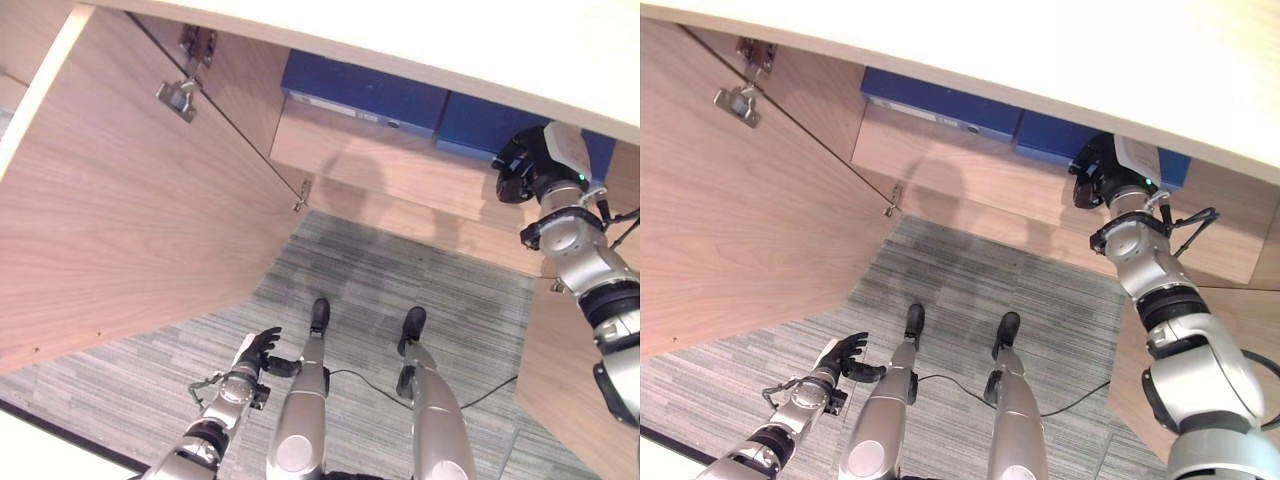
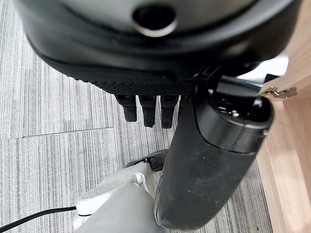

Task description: Put the empty folder in the office cabinet

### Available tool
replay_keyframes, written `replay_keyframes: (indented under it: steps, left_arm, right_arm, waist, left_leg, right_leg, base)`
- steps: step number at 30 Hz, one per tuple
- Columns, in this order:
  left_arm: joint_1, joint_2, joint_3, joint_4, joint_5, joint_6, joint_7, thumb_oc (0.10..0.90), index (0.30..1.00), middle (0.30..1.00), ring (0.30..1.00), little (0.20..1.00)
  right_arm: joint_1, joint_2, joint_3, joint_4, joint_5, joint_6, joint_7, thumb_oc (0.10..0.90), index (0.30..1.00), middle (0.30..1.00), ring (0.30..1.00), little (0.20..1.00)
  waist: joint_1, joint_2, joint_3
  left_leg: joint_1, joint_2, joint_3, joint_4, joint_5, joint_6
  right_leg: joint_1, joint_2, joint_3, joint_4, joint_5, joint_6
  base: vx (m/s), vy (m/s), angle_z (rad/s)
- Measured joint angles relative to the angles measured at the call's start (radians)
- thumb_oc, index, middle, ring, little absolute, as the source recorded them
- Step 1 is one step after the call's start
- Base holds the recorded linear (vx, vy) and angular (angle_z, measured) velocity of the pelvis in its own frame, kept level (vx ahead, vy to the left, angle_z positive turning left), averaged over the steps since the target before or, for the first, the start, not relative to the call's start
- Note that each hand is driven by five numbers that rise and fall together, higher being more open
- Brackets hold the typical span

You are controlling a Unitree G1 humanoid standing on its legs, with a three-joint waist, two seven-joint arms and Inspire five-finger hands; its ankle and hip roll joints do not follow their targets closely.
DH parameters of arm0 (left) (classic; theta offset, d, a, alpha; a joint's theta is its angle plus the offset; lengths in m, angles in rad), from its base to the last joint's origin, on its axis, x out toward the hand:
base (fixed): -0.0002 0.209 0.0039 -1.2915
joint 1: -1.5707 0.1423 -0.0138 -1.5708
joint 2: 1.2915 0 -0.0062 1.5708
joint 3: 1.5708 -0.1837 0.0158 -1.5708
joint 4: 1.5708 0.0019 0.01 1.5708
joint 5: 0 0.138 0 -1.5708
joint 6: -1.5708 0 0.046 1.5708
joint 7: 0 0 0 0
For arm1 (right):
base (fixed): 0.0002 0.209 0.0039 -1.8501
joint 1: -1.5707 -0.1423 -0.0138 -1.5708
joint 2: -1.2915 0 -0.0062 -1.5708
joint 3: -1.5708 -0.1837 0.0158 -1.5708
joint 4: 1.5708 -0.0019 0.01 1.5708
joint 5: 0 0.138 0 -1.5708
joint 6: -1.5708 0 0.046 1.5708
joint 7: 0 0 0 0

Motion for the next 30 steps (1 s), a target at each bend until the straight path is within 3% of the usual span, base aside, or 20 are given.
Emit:
replay_keyframes:
  steps: [12,30]
  left_arm:
    - [-0.012,0.017,-0.031,0.0,-0.006,-0.005,0.016,0.8,0.9,0.9,0.9,0.9]
    - [-0.016,0.023,-0.042,-0.002,-0.043,-0.009,0.028,0.8,0.9,0.9,0.9,0.9]
  right_arm:
    - [-0.071,0.049,0.006,0.149,0.06,0.014,-0.018,0.4,0.3,0.3,0.3,0.3]
    - [-0.195,0.064,0.051,0.201,0.059,0.036,-0.069,0.4,0.3,0.3,0.3,0.3]
  waist:
    - [0.01,0.004,0.013]
    - [0.001,0.013,0.015]
  left_leg:
    - [-0.055,-0.014,-0.025,0.028,0.003,-0.001]
    - [-0.13,-0.016,-0.034,0.029,0.028,-0.011]
  right_leg:
    - [-0.053,-0.019,-0.014,0.053,-0.024,0.008]
    - [-0.164,-0.03,-0.012,0.131,-0.037,-0.005]
  base:
    - [-0.01,-0.007,0.05]
    - [0.0,0.0,0.0]
